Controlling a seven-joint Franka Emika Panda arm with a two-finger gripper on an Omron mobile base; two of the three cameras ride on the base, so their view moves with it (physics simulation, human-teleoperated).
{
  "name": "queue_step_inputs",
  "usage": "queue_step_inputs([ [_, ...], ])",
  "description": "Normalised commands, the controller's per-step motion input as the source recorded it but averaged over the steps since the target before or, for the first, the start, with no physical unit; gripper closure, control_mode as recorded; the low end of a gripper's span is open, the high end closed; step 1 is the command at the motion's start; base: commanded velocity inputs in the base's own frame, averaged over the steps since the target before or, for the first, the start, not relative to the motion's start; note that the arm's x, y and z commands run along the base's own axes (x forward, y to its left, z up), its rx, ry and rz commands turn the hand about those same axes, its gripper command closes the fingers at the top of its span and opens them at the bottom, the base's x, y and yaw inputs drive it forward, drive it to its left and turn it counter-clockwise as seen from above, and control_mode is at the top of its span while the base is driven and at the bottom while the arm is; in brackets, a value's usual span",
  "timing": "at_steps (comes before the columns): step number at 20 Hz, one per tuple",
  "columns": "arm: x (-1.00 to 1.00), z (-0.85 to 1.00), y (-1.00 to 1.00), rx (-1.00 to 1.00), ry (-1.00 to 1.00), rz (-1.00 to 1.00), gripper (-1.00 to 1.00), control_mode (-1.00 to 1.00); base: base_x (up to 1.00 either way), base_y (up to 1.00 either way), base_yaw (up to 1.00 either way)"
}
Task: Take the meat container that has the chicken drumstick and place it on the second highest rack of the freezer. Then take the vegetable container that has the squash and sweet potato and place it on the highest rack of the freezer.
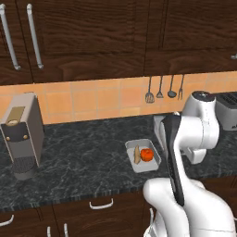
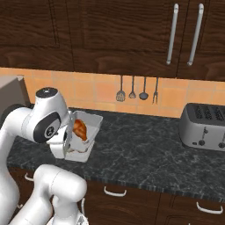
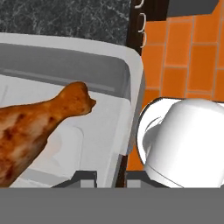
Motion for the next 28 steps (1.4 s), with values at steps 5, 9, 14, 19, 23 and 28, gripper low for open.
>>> queue_step_inputs([
  [5,-0.09,0.28,-0.02,0.02,0.02,0.04,1.0,-1.0,0.0,0.0,0.0],
  [9,-0.11,0.01,0.09,0.0,0.01,0.04,1.0,-1.0,0.0,0.0,0.0],
  [14,0.0,0.0,0.22,-0.03,0.0,0.0,1.0,-1.0,0.0,0.0,0.0],
  [19,0.0,0.0,0.0,0.0,0.0,0.0,1.0,1.0,-0.78,-0.08,-0.13],
  [23,0.0,0.0,0.0,0.0,0.0,0.0,1.0,1.0,-0.75,-0.07,-0.81],
  [28,0.0,0.0,0.0,0.0,0.0,0.0,1.0,1.0,-0.39,0.0,-0.99],
])
